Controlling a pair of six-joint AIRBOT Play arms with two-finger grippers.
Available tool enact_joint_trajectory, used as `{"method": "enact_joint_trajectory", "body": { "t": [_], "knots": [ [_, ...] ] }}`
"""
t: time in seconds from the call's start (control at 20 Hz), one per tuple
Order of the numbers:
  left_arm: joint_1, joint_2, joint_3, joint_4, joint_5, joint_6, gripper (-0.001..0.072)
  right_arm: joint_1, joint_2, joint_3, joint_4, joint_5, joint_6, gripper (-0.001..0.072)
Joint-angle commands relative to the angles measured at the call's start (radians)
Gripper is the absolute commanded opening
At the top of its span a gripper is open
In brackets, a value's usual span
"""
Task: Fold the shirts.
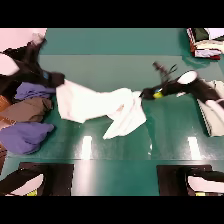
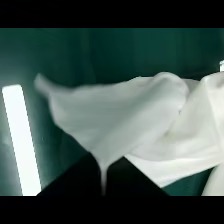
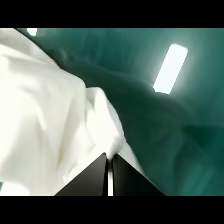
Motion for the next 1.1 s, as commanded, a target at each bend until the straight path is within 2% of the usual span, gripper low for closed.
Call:
{"method": "enact_joint_trajectory", "body": {
  "t": [0.0,0.4,0.6,0.7,0.9,1.05],
  "knots": [
    [0.0,0.121,0.209,0.036,0.003,0.003,0.0026,-0.111,0.164,0.162,-0.057,0.09,0.002,0.0014],
    [0.0,0.276,0.61,-0.015,0.012,0.003,0.0026,-0.261,0.442,0.518,-0.058,0.121,0.002,0.0015],
    [0.0,0.277,0.778,-0.066,0.144,0.004,0.0025,-0.353,0.506,0.666,-0.058,0.136,0.003,0.0015],
    [0.0,0.277,0.797,-0.066,0.174,0.004,0.0024,-0.406,0.505,0.735,-0.058,0.178,0.017,0.0014],
    [0.0,0.22,0.74,-0.047,0.124,0.029,0.0024,-0.467,0.38,0.884,-0.056,0.355,0.1,0.0014],
    [0.0,0.107,0.612,0.013,0.046,0.029,0.0025,-0.394,0.256,0.809,-0.057,0.421,0.145,0.0014]
  ]
}}
